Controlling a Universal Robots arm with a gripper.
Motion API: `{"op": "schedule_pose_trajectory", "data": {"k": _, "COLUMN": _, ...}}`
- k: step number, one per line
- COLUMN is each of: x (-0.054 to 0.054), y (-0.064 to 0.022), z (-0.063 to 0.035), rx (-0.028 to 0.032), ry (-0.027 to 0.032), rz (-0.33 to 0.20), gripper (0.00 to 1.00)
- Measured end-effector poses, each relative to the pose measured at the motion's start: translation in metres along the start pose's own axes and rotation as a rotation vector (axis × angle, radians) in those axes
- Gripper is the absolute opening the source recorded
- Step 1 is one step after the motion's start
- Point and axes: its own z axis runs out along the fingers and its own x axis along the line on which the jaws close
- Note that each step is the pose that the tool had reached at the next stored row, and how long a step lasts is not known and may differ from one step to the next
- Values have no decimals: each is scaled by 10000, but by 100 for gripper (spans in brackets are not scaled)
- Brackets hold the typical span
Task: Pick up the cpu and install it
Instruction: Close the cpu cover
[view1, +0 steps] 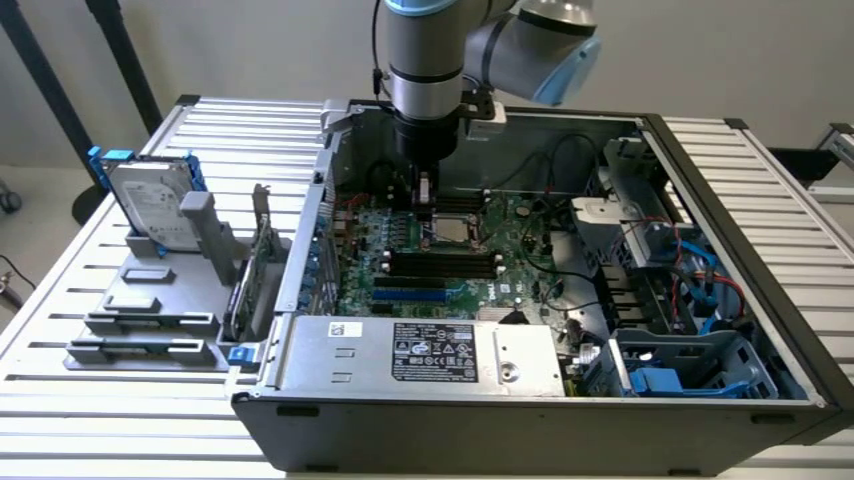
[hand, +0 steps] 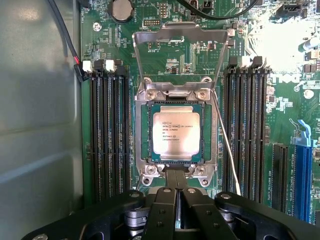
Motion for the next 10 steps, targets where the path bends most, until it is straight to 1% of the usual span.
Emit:
{"op": "schedule_pose_trajectory", "data": {"k": 7, "x": 0, "y": 4, "z": 0, "rx": 0, "ry": 0, "rz": 0, "gripper": 11}}
{"op": "schedule_pose_trajectory", "data": {"k": 8, "x": 0, "y": 28, "z": -1, "rx": 1, "ry": 3, "rz": 0, "gripper": 11}}
{"op": "schedule_pose_trajectory", "data": {"k": 10, "x": 2, "y": 115, "z": -16, "rx": 11, "ry": 28, "rz": 3, "gripper": 11}}
